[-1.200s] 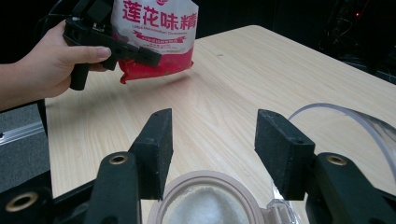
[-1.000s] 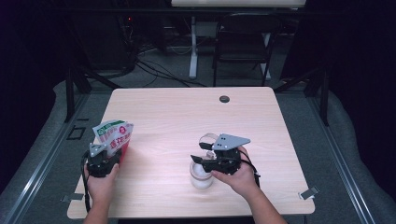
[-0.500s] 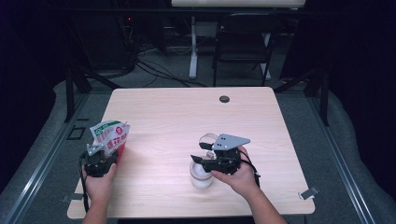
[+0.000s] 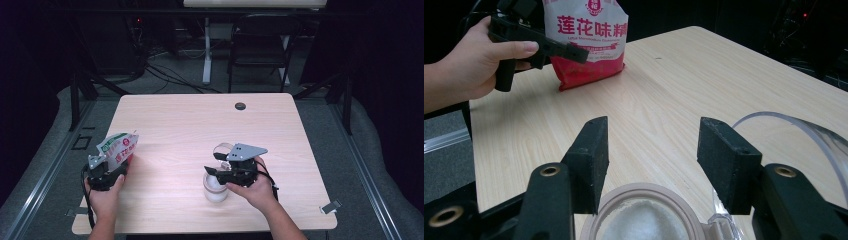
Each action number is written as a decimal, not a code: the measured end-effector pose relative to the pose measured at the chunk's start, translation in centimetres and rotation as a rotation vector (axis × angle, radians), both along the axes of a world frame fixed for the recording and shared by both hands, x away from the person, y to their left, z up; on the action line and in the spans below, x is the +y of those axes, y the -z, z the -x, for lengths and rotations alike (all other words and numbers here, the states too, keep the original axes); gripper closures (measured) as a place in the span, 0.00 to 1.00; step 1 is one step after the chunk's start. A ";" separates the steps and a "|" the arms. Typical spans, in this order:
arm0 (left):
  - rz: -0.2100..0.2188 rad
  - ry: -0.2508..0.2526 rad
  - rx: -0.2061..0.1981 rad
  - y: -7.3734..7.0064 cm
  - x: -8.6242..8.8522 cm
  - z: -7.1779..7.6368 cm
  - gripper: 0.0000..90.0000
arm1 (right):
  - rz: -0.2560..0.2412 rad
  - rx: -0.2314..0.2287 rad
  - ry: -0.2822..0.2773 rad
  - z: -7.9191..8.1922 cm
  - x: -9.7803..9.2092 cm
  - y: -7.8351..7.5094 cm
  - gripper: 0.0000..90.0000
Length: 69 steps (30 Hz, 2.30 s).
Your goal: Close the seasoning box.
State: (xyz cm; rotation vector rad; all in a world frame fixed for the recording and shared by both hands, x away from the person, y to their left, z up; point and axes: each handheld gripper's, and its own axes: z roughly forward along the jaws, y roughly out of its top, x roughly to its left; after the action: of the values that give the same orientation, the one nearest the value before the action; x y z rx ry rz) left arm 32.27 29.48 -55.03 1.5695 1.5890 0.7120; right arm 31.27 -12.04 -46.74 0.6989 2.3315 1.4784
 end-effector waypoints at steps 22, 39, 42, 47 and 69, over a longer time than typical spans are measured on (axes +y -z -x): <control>-0.048 0.041 -0.138 -1.8 -1.4 1.5 0.42 | 0.003 0.000 0.001 0.0 0.1 0.1 0.51; -0.084 0.166 -0.147 -2.3 -4.4 2.1 0.41 | 0.002 -0.005 0.000 0.1 0.1 0.0 0.51; -0.080 0.191 -0.148 -2.3 -4.9 2.2 0.41 | 0.005 -0.005 0.001 0.1 0.1 -0.1 0.51; -0.085 0.234 -0.136 -2.3 -5.6 2.3 0.41 | 0.004 -0.005 0.004 0.2 0.1 -0.2 0.52; -0.116 0.468 -0.109 -2.0 -10.1 2.8 0.48 | 0.017 -0.013 0.004 0.6 -0.9 -1.5 0.70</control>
State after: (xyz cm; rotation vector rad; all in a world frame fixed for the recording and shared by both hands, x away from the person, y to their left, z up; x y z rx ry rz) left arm 29.49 19.39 -52.98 1.8630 1.0581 0.6224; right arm 30.68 -12.97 -45.26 0.6875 2.3287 1.4553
